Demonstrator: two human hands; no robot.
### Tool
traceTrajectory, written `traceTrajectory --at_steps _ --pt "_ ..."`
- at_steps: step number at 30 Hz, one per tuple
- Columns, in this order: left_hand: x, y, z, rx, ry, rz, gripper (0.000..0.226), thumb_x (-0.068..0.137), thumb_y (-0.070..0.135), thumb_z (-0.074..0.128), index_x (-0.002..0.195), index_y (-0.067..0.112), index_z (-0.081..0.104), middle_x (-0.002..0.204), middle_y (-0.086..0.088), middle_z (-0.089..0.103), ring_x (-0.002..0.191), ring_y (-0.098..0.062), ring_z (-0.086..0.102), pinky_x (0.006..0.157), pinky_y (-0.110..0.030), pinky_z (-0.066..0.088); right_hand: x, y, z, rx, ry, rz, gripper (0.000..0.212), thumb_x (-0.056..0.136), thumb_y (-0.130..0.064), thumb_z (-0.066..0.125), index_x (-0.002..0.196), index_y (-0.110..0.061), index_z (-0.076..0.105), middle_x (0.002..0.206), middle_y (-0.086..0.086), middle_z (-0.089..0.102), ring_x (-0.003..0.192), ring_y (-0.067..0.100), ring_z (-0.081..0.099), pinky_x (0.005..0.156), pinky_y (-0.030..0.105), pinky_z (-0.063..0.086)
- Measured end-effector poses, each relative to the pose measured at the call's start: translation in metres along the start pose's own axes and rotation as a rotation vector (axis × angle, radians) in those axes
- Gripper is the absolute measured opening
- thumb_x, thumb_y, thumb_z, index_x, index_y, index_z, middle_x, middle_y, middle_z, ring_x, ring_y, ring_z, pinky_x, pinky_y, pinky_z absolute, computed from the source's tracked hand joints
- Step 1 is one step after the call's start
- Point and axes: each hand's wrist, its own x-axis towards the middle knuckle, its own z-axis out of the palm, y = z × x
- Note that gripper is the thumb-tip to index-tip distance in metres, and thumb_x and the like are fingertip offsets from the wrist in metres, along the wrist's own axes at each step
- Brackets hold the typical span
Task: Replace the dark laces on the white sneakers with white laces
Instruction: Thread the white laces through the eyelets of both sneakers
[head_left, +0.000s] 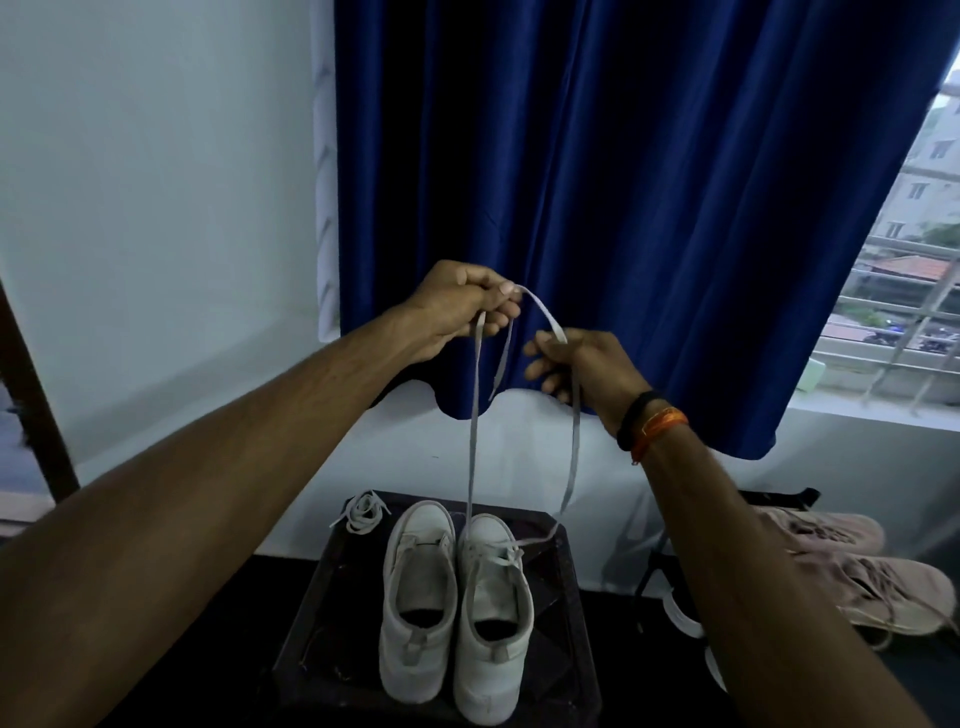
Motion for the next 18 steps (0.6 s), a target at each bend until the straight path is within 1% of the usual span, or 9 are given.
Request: traceTrajectory --at_steps 3,5,6,8,10,11,13,16,18 --pt "0.000 0.003 -0.004 0.003 0.020 0.036 0.012 0.096 0.019 0.068 0.100 0.010 0.075 0.087 -0.005 0.076 0.074 -0.010 0.067 0.074 -0.025 0.056 -0.004 0.016 0.004 -0.039 -0.018 0.054 0.019 0.102 -0.017 0.056 0.106 -0.005 0.070 0.084 0.008 0.073 0.072 0.015 0.065 0.067 0.027 0.054" --pt "-0.001 0.005 -0.005 0.027 -0.008 0.049 0.014 0.093 0.020 0.072 0.102 0.009 0.075 0.090 -0.005 0.076 0.078 -0.011 0.067 0.077 -0.027 0.055 -0.005 0.019 0.007 -0.049 -0.025 0.034 0.014 0.097 -0.011 0.063 0.109 -0.008 0.069 0.094 0.007 0.074 0.084 0.016 0.069 0.076 0.029 0.056" --pt "-0.001 0.005 -0.005 0.042 -0.032 0.055 0.015 0.092 0.020 0.073 0.101 0.009 0.075 0.091 -0.006 0.076 0.079 -0.013 0.067 0.079 -0.028 0.055 -0.005 0.018 0.009 -0.036 -0.020 0.006 0.020 0.093 -0.008 0.067 0.113 -0.009 0.068 0.098 0.006 0.075 0.089 0.015 0.069 0.078 0.030 0.057" --pt "-0.004 0.006 -0.004 0.076 -0.086 0.070 0.015 0.090 0.019 0.075 0.101 0.008 0.075 0.090 -0.006 0.075 0.079 -0.013 0.066 0.078 -0.028 0.055 -0.004 0.010 0.012 0.008 0.016 -0.089 0.032 0.089 -0.009 0.073 0.119 -0.009 0.065 0.098 0.002 0.074 0.087 0.007 0.070 0.074 0.023 0.055" --pt "-0.006 0.006 -0.003 0.125 -0.119 0.099 0.018 0.087 0.017 0.077 0.101 0.005 0.075 0.088 -0.009 0.075 0.076 -0.012 0.066 0.076 -0.029 0.054 -0.003 -0.001 0.013 0.023 0.064 -0.200 0.032 0.090 -0.012 0.073 0.120 -0.008 0.064 0.094 0.001 0.074 0.075 -0.002 0.068 0.065 0.012 0.050" --pt "-0.006 0.005 -0.001 0.148 -0.124 0.118 0.018 0.086 0.015 0.078 0.100 0.004 0.075 0.089 -0.013 0.075 0.076 -0.013 0.067 0.077 -0.030 0.054 -0.002 -0.005 0.013 0.018 0.075 -0.243 0.028 0.092 -0.014 0.071 0.118 -0.007 0.066 0.091 0.001 0.074 0.070 -0.001 0.067 0.061 0.011 0.049" --pt "-0.008 0.003 0.000 0.162 -0.119 0.153 0.018 0.086 0.013 0.078 0.101 0.003 0.076 0.095 -0.021 0.074 0.079 -0.017 0.067 0.079 -0.033 0.055 0.000 -0.009 0.013 -0.011 0.068 -0.308 0.018 0.095 -0.016 0.068 0.109 -0.005 0.070 0.084 0.005 0.075 0.062 0.006 0.061 0.055 0.017 0.048" --pt "-0.009 0.000 -0.001 0.112 -0.096 0.182 0.021 0.086 0.014 0.078 0.103 0.003 0.076 0.099 -0.018 0.075 0.080 -0.015 0.068 0.077 -0.027 0.057 0.003 -0.003 0.011 -0.013 0.079 -0.317 0.014 0.096 -0.015 0.066 0.102 -0.005 0.073 0.081 0.012 0.074 0.061 0.012 0.061 0.055 0.020 0.051" --pt "-0.010 -0.002 -0.003 0.052 -0.071 0.193 0.023 0.088 0.014 0.075 0.109 0.004 0.075 0.101 -0.014 0.076 0.079 -0.013 0.069 0.072 -0.023 0.055 0.002 0.003 0.009 0.085 0.089 -0.240 0.016 0.098 -0.015 0.064 0.101 -0.002 0.072 0.077 0.011 0.072 0.060 0.012 0.062 0.057 0.020 0.053"
